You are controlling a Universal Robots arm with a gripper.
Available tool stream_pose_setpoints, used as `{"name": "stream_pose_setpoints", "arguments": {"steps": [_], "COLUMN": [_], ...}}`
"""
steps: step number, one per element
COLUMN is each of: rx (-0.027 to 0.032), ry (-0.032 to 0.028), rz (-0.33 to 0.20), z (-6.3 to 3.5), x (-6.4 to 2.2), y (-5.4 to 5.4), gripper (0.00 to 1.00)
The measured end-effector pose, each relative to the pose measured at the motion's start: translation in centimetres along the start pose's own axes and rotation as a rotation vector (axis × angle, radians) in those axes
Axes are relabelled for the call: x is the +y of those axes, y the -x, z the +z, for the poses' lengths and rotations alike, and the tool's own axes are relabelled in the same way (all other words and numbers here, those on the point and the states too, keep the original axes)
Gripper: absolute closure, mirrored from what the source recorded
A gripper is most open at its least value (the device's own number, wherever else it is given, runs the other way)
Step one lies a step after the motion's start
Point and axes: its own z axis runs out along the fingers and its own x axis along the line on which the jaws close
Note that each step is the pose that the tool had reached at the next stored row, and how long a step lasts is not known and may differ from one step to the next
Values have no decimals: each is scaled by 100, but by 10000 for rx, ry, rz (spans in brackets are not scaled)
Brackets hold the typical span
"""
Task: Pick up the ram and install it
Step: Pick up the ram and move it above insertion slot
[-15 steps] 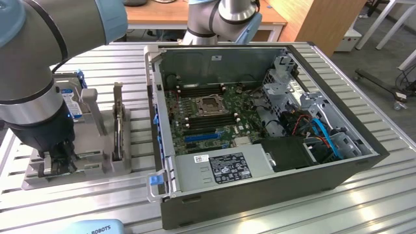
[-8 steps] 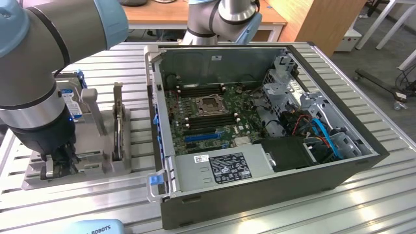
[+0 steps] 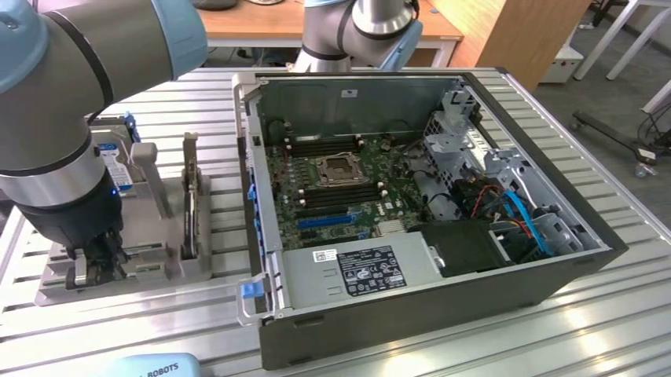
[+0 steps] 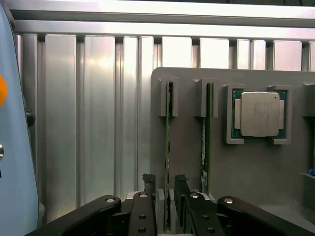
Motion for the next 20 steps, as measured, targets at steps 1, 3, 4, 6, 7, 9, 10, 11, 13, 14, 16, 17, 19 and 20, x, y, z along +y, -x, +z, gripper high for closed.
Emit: {"name": "stream_pose_setpoints", "arguments": {"steps": [1,3,4,6,7,9,10,11,13,14,16,17,19,20], "rx": [0,-1,-3,-1,-2,-2,-1,-1,-2,-2,-2,-1,0,0], "ry": [-1,-2,-4,-1,-3,-3,-4,-4,-5,-5,-5,-5,-4,-3], "rz": [0,-1,-1,-1,-1,-1,-1,-1,-1,-1,-1,-1,-1,-1], "z": [0,4,13,31,41,60,69,78,95,103,120,127,131,132], "x": [0,-1,-2,-2,-3,-3,-4,-4,-5,-5,-5,-6,-6,-6], "y": [0,0,1,0,0,-1,-1,-1,-2,-2,-2,-3,-3,-3], "gripper": [70,70,70,70,70,70,70,70,70,70,70,70,70,70]}}
